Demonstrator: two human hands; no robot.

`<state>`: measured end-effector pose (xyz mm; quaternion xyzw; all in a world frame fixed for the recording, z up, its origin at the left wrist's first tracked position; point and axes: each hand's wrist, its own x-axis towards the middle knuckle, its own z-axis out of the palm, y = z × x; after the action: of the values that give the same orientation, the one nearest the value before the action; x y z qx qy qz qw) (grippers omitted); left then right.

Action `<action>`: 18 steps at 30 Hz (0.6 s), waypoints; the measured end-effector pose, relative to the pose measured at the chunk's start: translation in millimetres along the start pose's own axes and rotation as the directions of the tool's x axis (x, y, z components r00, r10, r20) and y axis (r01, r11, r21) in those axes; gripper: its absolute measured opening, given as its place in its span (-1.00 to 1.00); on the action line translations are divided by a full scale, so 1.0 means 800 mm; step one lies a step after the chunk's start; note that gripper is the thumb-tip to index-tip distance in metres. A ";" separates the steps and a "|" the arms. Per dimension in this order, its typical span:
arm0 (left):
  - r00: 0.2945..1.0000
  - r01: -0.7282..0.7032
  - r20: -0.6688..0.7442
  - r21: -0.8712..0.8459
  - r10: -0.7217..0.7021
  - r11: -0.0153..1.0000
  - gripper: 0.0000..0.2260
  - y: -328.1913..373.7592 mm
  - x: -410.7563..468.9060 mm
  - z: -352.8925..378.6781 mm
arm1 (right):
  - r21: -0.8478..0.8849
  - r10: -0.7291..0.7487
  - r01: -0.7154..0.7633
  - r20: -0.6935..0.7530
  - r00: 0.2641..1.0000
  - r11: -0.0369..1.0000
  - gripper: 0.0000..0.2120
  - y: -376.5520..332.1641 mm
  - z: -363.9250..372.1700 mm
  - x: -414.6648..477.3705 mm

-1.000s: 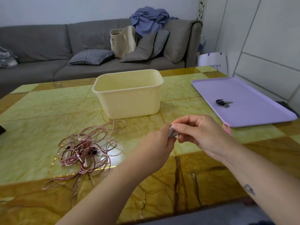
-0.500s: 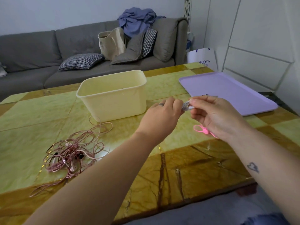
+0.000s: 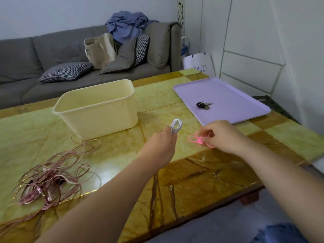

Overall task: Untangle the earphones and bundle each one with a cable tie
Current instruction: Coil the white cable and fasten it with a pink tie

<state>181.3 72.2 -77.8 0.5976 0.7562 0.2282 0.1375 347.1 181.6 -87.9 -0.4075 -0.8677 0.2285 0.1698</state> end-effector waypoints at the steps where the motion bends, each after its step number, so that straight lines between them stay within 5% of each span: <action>1: 1.000 0.010 0.004 -0.012 -0.010 1.000 -0.80 0.000 -0.001 0.001 | -0.078 -0.048 0.049 0.012 0.999 0.996 -0.91 0.002 0.009 0.001; 7: 0.999 0.041 0.029 -0.033 -0.040 0.999 -0.77 0.001 -0.006 -0.004 | -0.297 -0.060 0.061 0.013 0.998 0.953 -0.90 -0.006 0.026 0.004; 18: 0.998 0.060 0.044 -0.114 -0.055 0.992 -0.77 0.003 -0.019 -0.021 | -0.431 0.068 -0.035 0.061 0.996 0.902 -0.90 -0.011 0.029 0.017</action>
<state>179.3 54.8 -63.4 0.5712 0.7558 0.2551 0.1934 322.0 181.2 -101.0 -0.4490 -0.8913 0.0513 0.0375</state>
